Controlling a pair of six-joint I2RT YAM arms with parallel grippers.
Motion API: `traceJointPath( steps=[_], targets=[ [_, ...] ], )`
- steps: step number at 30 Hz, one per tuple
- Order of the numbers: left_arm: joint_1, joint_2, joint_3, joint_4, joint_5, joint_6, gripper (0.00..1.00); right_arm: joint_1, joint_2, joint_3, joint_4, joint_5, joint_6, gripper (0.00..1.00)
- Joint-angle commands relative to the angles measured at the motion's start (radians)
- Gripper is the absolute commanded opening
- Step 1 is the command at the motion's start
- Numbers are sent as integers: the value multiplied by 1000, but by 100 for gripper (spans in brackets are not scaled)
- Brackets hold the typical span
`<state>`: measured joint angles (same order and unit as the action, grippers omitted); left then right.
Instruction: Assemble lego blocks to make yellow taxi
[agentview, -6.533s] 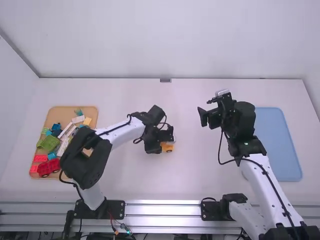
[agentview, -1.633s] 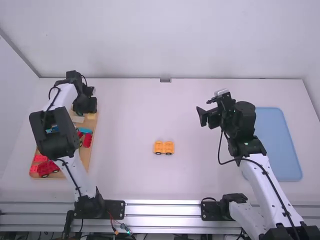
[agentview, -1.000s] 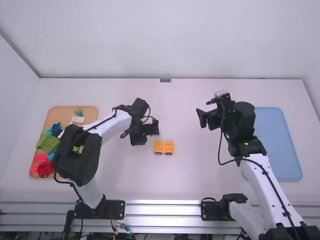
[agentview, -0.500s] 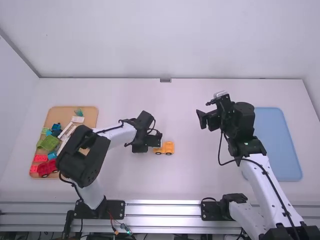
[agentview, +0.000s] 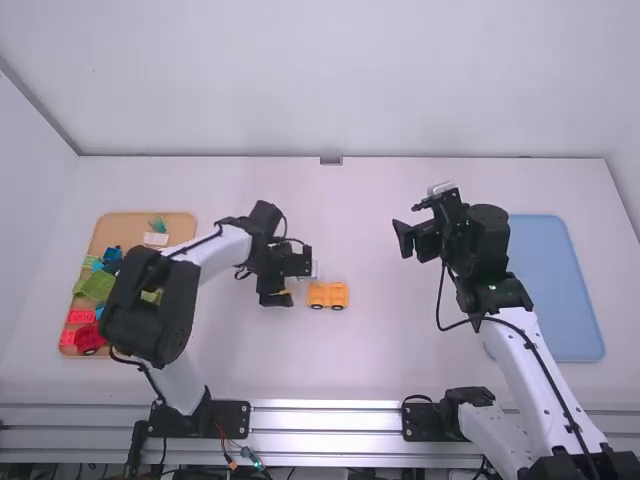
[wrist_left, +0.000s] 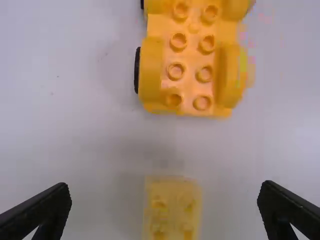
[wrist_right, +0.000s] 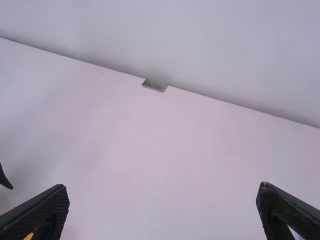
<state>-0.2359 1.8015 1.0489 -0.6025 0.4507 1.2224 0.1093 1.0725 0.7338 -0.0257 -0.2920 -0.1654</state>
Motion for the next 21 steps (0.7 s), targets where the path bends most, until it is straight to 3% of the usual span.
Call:
traceJointPath(
  steps=[1, 11, 16, 18, 21],
  targets=[
    [112, -27, -13, -20, 322, 163, 99, 2, 0, 39, -6, 0, 4, 99],
    [301, -27, -76, 58, 455, 35, 99, 3, -1, 39, -7, -3, 4, 99],
    [300, -24, -185, 103, 539, 401, 100, 3, 0, 39, -10, -58, 26, 99],
    [306, -24, -222, 109, 587, 480, 99, 3, 0, 39, -39, -156, -91, 99],
    [307, -22, -259, 192, 624, 393, 99, 2, 17, 34, -113, -374, -321, 99]
  ],
)
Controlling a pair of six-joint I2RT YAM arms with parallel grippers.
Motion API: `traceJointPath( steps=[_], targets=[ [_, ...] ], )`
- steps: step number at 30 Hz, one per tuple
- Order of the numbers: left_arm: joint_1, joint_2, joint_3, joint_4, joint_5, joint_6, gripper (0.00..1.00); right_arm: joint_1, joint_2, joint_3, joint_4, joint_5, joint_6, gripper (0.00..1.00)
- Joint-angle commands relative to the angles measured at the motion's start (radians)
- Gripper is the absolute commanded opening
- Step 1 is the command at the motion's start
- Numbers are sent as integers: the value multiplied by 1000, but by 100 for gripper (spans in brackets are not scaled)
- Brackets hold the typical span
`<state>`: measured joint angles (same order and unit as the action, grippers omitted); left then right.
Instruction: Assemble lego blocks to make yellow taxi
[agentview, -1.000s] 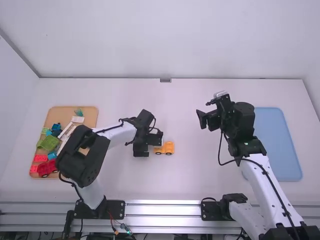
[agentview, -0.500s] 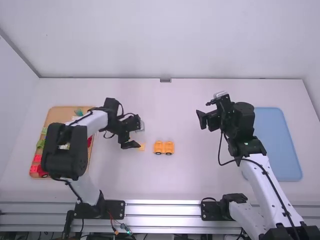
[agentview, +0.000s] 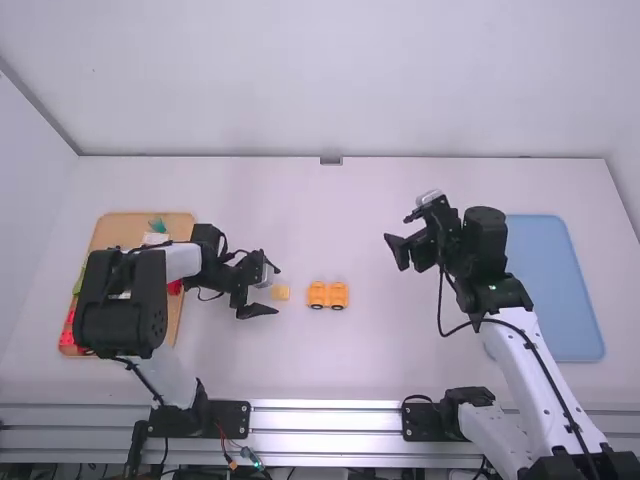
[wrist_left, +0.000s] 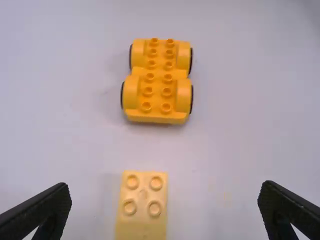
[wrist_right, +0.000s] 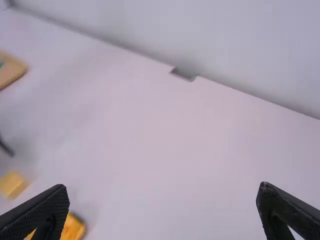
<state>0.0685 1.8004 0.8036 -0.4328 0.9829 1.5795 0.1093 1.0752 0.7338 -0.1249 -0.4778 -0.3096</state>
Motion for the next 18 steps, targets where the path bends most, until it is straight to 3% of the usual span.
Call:
traceJointPath(
  steps=[1, 5, 9, 14, 18],
  targets=[
    [3, -18, -20, 50, 90, 1, 99, 2, 29, 23, -14, -251, -226, 99],
    [7, 2, -39, 150, 92, -79, 99, 3, 89, -32, 22, -408, -347, 99],
    [9, 57, -37, 183, 106, -88, 99, 25, 239, -104, 103, -562, -496, 99],
    [10, 147, 2, 181, 101, -78, 99, 75, 399, -143, 144, -571, -687, 99],
    [10, 205, 25, 179, 115, -38, 100, 98, 488, -145, 214, -576, -697, 99]
  ],
)
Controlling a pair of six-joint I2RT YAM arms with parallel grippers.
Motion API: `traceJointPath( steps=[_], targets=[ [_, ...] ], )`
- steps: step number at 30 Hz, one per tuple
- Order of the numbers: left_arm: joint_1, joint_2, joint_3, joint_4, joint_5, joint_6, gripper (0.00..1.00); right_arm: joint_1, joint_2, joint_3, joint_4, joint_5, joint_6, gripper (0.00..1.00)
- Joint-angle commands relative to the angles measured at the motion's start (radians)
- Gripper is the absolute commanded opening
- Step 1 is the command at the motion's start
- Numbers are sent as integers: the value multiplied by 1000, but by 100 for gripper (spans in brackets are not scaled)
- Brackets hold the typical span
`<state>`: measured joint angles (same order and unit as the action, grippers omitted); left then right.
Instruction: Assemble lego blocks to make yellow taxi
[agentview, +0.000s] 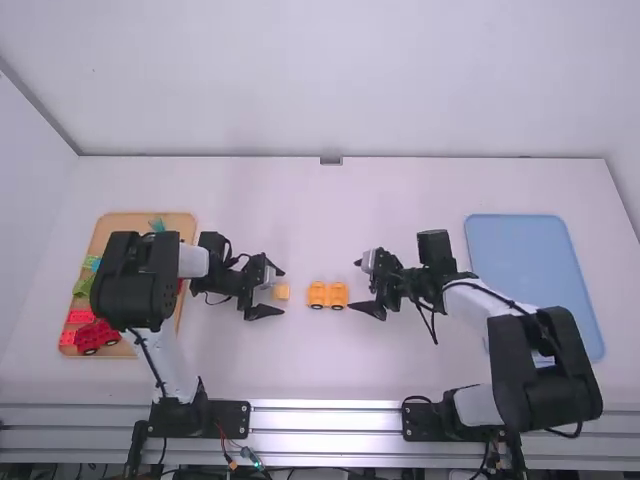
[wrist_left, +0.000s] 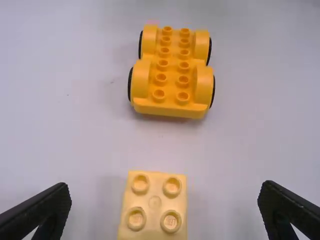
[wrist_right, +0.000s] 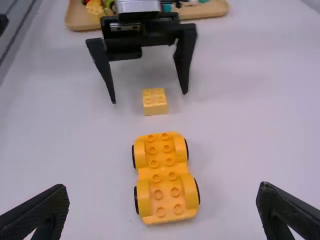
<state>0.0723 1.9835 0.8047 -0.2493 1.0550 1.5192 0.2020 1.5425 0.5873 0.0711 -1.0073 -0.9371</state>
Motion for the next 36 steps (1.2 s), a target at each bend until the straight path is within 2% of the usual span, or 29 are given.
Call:
traceJointPath(
  steps=[1, 2, 3, 5, 8, 10, 14, 15, 18, 22, 24, 26, 31, 36],
  targets=[
    [6, 33, 27, -3, 44, 23, 96, 8, 33, 1, 40, -47, -50, 99],
    [6, 39, 29, 0, 40, 26, 91, 10, 37, 1, 55, -47, -34, 99],
    [6, 45, 28, 13, 27, 26, 79, 8, 39, 1, 64, -46, -17, 99],
    [6, 46, 12, 44, 11, 25, 77, 6, 39, 1, 64, -39, -18, 99],
    [6, 46, -16, 99, 3, 18, 70, 6, 39, 1, 63, -21, -18, 99],
    [6, 46, -45, 153, 3, 14, 62, 14, 39, 1, 63, -10, -18, 99],
    [6, 46, -71, 197, 10, -2, 55, 25, 40, 1, 64, -2, -18, 99],
    [7, 46, -72, 217, 3, -46, 48, 31, 40, 1, 63, -2, -17, 99],
    [6, 46, -73, 232, 3, -64, 48, 45, 40, 1, 63, 9, -18, 99],
    [6, 46, -73, 231, 1, -46, 41, 67, 40, 1, 62, 37, -18, 99],
    [6, 46, -73, 232, 1, -45, 34, 77, 40, 1, 60, 50, -18, 99],
    [6, 46, -73, 232, 0, -46, 21, 94, 40, 1, 60, 108, -18, 99],
    [6, 32, -68, 257, 20, -127, 26, 118, 40, 1, 60, 197, -17, 99],
    [-3, -28, -68, 222, 26, -169, 22, 117, 85, 0, 91, 158, -40, 99]
  ],
)
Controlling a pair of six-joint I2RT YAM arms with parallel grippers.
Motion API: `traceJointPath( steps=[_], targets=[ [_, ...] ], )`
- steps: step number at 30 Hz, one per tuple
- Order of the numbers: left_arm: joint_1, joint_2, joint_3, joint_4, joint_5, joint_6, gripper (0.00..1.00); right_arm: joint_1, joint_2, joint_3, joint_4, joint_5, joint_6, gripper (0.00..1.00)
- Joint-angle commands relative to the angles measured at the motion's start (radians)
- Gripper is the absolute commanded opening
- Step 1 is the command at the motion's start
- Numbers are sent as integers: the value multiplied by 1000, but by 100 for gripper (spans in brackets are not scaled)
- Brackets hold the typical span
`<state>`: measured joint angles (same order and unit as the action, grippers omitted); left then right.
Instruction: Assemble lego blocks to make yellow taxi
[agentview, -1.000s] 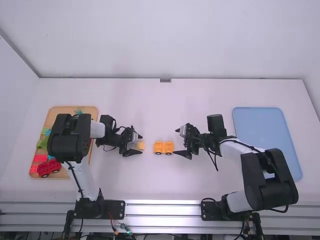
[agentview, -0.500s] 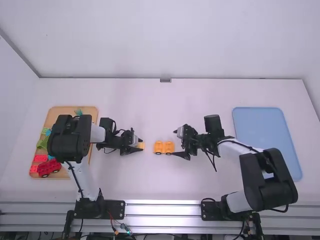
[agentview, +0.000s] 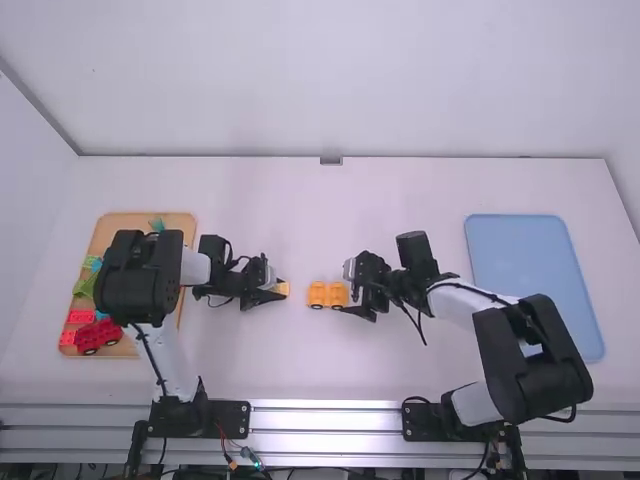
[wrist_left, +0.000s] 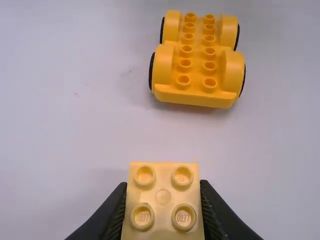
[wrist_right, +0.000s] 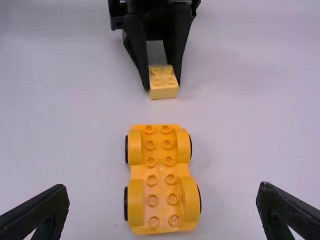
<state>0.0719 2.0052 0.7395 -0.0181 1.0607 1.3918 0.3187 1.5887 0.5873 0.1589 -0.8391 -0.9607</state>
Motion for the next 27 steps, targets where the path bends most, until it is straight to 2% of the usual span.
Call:
traceJointPath(
  steps=[1, 3, 9, 15, 17, 21, 27],
  targets=[
    [-8, -68, -3, -19, 21, -42, 22, 1, 69, 0, 32, -20, -13, 99],
    [-22, -119, -4, -55, 24, -41, 21, 0, 157, 0, 125, -45, 26, 99],
    [-60, -185, -11, -77, 104, -35, 21, -10, 295, 0, 269, -129, 37, 99],
    [-149, -186, -11, -13, 79, -122, 17, -9, 441, 0, 479, -176, 117, 99],
    [-176, -186, -11, 7, 49, -128, 13, -5, 473, 0, 532, -191, 136, 99],
    [-225, -186, -11, 55, 15, -206, 12, 16, 535, 2, 628, -174, 184, 99],
    [-265, -171, -11, 92, -2, -225, 10, 48, 558, 3, 678, -114, 232, 98]
  ],
)
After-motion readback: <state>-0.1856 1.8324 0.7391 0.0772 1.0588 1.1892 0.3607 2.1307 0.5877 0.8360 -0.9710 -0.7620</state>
